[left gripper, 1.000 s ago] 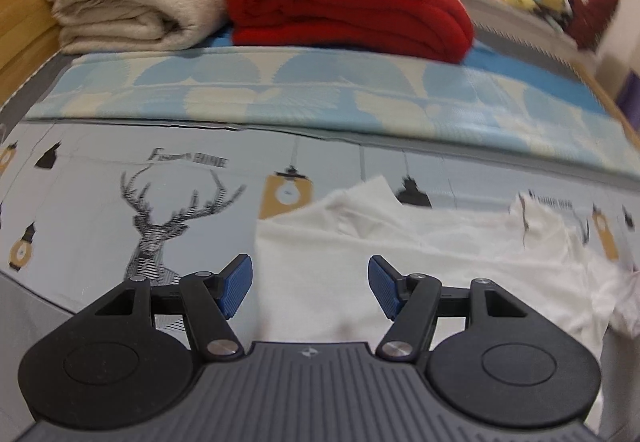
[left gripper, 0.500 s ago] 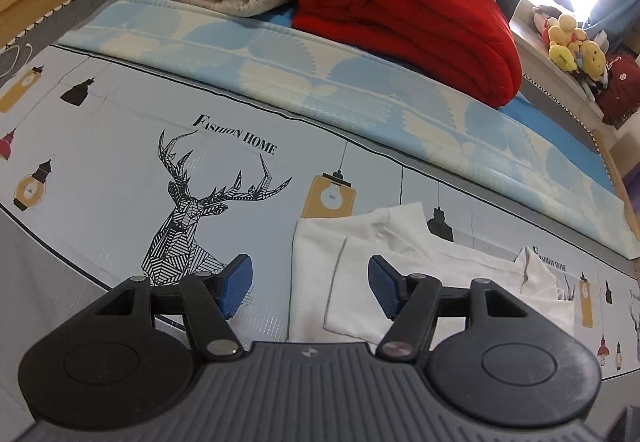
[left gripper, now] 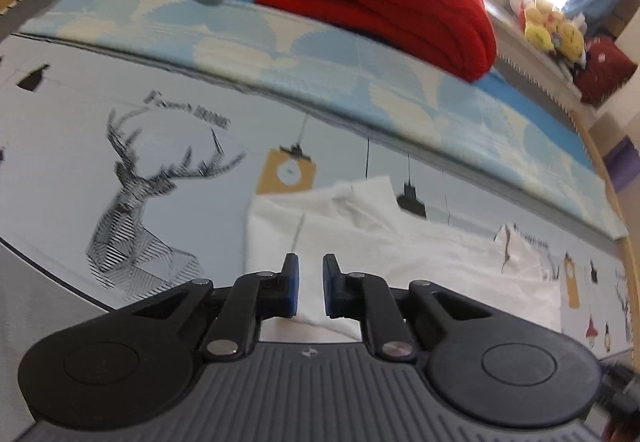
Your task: Fold small clothes
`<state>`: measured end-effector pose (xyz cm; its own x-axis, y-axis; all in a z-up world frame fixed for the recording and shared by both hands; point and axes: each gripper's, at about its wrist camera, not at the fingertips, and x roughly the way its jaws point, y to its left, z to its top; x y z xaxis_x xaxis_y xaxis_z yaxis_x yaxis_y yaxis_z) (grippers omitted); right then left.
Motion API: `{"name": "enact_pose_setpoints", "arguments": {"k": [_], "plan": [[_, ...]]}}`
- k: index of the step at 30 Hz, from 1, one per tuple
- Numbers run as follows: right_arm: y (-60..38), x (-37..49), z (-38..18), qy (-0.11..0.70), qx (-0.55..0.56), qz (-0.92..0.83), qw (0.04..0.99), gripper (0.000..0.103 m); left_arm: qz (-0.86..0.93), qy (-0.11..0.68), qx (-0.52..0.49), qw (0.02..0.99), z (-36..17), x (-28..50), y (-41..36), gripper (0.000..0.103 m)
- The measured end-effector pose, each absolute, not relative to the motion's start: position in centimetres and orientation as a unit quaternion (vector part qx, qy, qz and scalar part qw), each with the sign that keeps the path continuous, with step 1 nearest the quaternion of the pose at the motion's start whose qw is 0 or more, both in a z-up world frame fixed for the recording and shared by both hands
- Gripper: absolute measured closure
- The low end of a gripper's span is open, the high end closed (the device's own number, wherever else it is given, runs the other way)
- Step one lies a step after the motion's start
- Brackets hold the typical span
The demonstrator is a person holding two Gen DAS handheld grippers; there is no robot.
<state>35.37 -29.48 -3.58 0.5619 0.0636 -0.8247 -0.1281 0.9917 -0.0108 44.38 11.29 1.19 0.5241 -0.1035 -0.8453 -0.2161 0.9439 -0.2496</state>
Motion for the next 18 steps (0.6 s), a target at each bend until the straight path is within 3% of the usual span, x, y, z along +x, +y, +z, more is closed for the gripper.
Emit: {"name": "enact_pose_setpoints", "arguments": {"k": [5,9,18], "plan": [[-32.3,37.1,-4.9,0.471,-0.039,0.057,0.879,0.065,0.026,0.524,-0.156,0.837,-2.1,45.5,10.0,0.087],[-33.5,38.5,-7.0,0.501,0.012,0.059,0.863,0.065,0.050,0.549,-0.143,0.822,-4.6,46.4,9.9,0.061],[-33.1,39.0,-10.6,0.536,-0.011,0.085,0.840,0.065,0.060,0.569,-0.153,0.806,-8.3,47.6,10.5,0.060]]}}
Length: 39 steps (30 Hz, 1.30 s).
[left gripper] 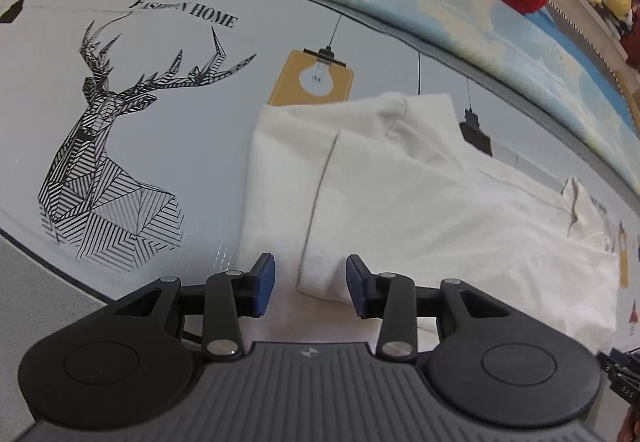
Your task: Fold small clothes
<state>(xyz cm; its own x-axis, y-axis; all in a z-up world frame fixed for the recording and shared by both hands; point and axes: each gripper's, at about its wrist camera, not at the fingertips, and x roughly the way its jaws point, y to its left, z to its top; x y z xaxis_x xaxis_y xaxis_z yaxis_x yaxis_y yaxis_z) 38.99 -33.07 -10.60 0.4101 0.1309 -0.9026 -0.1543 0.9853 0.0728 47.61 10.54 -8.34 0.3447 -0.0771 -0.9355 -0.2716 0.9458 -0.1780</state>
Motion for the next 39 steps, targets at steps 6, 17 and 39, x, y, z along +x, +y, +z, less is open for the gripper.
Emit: {"name": "enact_pose_setpoints", "arguments": {"k": [6,17,39], "plan": [[-32.5,38.3,-10.7,0.524,-0.051,0.084,0.846,0.089,0.049,0.555,-0.112,0.823,-6.8,47.3,9.4,0.103],[-34.2,37.6,-10.1,0.564,-0.085,0.050,0.820,0.085,0.047,0.590,-0.074,0.803,-5.9,45.7,9.6,0.102],[-33.5,39.5,-10.8,0.525,-0.001,0.035,0.850,0.066,0.034,0.582,-0.063,0.810,-7.6,45.3,9.0,0.052]]}}
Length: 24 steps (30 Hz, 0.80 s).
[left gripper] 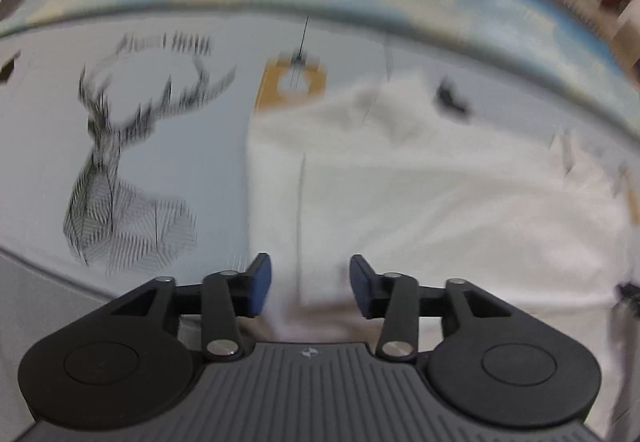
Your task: Fold small clothes
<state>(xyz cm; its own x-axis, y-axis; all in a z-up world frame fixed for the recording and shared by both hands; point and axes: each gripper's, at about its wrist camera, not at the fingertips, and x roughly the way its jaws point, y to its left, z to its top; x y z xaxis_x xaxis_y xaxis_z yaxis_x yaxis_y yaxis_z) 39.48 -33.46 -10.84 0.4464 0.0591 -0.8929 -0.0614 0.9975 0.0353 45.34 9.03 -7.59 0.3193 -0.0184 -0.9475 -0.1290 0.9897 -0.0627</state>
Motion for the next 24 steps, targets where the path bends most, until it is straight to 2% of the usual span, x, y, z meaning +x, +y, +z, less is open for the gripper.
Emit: {"name": "enact_pose_setpoints", "arguments": {"k": [1,2,7,11,16,20,21,22,24], "plan": [[-33.4,39.2,-10.9,0.523,-0.002,0.032,0.852,0.062,0.048,0.604,-0.041,0.794,-8.8,44.9,8.7,0.041],[-33.5,39.1,-10.5,0.524,0.004,0.027,0.851,0.061,0.059,0.617,-0.022,0.784,-9.4,44.6,8.4,0.039],[-33.7,36.8,-6.2,0.496,0.037,0.028,0.867,0.061,0.062,0.553,-0.050,0.830,-4.3,41.9,7.8,0.037],[-33.3,33.4,-1.5,0.452,0.045,0.029,0.890,0.060,0.050,0.513,-0.030,0.856,-0.3,38.4,6.6,0.036],[-32.6,27.0,3.9,0.394,0.071,0.051,0.915,0.057,0.016,0.487,-0.021,0.873,3.3,31.6,5.2,0.033],[-32.3,20.9,5.4,0.373,0.088,0.060,0.922,0.055,-0.012,0.468,-0.026,0.883,4.3,24.7,4.9,0.034],[-32.3,19.5,5.4,0.373,0.092,0.059,0.922,0.055,-0.019,0.465,-0.028,0.885,4.2,22.9,4.9,0.040],[-32.3,18.1,5.1,0.372,0.093,0.056,0.922,0.055,-0.024,0.461,-0.029,0.887,4.1,21.3,4.8,0.054],[-32.4,15.7,4.4,0.375,0.097,0.047,0.921,0.055,-0.037,0.454,-0.027,0.890,3.4,18.5,4.8,0.072]]}}
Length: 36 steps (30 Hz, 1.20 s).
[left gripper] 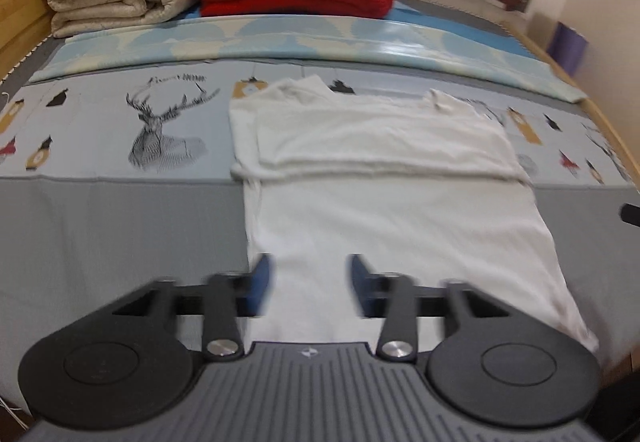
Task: Fold small clothes
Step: 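Lower both tools to the shirt hem on the grey blanket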
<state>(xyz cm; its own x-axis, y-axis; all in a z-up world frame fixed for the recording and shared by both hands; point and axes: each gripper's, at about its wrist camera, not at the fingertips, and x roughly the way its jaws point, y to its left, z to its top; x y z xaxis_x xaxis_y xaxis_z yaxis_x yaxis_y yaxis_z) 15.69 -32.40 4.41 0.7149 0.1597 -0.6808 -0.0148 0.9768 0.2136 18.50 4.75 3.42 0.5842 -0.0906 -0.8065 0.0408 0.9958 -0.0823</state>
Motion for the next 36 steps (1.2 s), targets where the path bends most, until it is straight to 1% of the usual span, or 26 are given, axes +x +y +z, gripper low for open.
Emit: {"name": "enact_pose_setpoints", "arguments": {"k": [1,3,6,8,12,14,16,18,19,21,23,29,32,34,36], "plan": [[-32.4,14.6,4.0,0.380,0.098,0.044,0.919,0.055,-0.042,0.450,-0.029,0.892,3.1,17.2,4.8,0.077],[-32.5,12.9,3.4,0.382,0.097,0.034,0.918,0.055,-0.053,0.441,-0.039,0.895,1.9,14.7,5.2,0.081],[-32.9,10.1,2.0,0.380,0.100,0.017,0.919,0.055,-0.049,0.473,-0.064,0.878,-0.4,12.6,6.0,0.081],[-33.5,8.5,0.6,0.400,0.104,-0.006,0.911,0.056,-0.037,0.489,-0.086,0.867,-1.4,12.4,6.8,0.081],[-34.6,6.7,-0.9,0.407,0.152,-0.032,0.900,0.058,-0.009,0.509,-0.134,0.850,-1.3,12.7,8.8,0.081],[-34.6,6.7,-1.4,0.416,0.167,-0.042,0.893,0.058,-0.020,0.497,-0.135,0.857,-1.0,12.1,9.4,0.078],[-34.5,7.0,-1.5,0.413,0.179,-0.033,0.892,0.058,-0.017,0.496,-0.117,0.860,-2.0,11.5,9.7,0.078],[-33.9,7.4,-1.9,0.419,0.160,-0.029,0.893,0.058,0.019,0.526,-0.101,0.844,-3.8,11.4,10.3,0.079],[-33.6,7.6,-2.2,0.426,0.152,-0.027,0.892,0.058,0.031,0.536,-0.108,0.837,-4.2,11.7,10.6,0.079],[-33.4,7.9,-2.8,0.435,0.147,-0.020,0.888,0.058,0.028,0.520,-0.135,0.843,-3.9,12.1,11.2,0.079],[-33.4,8.1,-3.4,0.444,0.142,-0.015,0.885,0.058,0.032,0.514,-0.141,0.845,-3.9,12.3,11.7,0.079],[-35.2,8.3,-5.0,0.469,0.163,-0.032,0.867,0.058,0.055,0.537,-0.185,0.821,-5.2,12.9,13.3,0.079],[-36.0,8.5,-6.0,0.485,0.185,-0.039,0.854,0.058,0.062,0.549,-0.192,0.811,-5.9,13.2,13.3,0.078],[-36.2,8.8,-6.8,0.498,0.185,-0.044,0.846,0.058,0.062,0.557,-0.187,0.807,-6.4,13.5,13.0,0.076],[-36.1,9.1,-7.4,0.511,0.181,-0.045,0.839,0.058,0.066,0.567,-0.174,0.803,-6.8,13.7,12.8,0.076]]}}
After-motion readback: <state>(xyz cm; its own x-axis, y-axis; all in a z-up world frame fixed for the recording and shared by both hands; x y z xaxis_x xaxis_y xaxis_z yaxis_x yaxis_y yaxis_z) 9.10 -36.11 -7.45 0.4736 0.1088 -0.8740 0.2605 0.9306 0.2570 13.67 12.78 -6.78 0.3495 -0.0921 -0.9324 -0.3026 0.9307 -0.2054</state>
